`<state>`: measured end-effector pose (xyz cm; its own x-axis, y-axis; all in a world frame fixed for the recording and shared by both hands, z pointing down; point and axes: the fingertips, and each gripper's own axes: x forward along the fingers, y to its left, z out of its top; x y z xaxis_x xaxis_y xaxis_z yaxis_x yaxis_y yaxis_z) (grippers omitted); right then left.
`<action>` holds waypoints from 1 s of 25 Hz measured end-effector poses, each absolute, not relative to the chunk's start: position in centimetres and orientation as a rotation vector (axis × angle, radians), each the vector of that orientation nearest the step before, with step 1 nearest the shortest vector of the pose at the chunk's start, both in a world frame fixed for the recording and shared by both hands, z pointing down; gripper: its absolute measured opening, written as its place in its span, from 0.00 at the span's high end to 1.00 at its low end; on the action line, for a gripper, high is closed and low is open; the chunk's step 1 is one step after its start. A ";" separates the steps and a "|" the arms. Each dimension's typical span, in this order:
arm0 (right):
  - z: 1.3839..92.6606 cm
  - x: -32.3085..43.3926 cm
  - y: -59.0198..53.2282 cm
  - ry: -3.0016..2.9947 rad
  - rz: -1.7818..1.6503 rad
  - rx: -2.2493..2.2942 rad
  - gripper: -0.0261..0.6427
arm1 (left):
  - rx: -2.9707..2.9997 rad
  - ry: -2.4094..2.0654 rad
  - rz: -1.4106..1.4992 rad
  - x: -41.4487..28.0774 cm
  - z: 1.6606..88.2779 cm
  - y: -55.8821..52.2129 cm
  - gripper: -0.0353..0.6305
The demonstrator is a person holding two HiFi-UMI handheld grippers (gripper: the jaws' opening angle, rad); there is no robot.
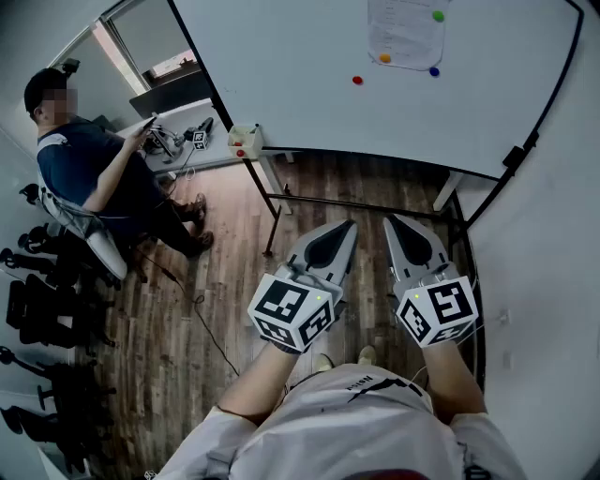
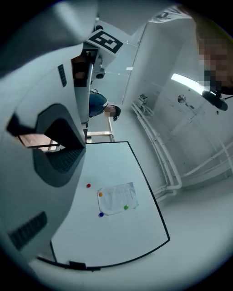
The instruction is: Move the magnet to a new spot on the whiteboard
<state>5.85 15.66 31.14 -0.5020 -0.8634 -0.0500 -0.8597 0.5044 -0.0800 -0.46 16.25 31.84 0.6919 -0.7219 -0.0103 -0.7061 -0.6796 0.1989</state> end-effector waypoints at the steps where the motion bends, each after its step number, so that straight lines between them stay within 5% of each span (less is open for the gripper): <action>1: 31.2 6.0 15.7 2.652 -0.069 -1.519 0.94 | 2.721 -1.160 -0.131 -0.3 31.8 16.3 0.93; 25: 31.0 11.5 15.1 2.615 -0.110 -1.420 0.94 | 2.649 -1.313 -0.106 1.0 33.0 15.7 0.93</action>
<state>11.51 15.14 31.04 -0.5349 -0.8380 -0.1083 -0.8260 0.5456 -0.1420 1.04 15.66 33.05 0.6069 -0.7946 0.0172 -0.7815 -0.5927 0.1948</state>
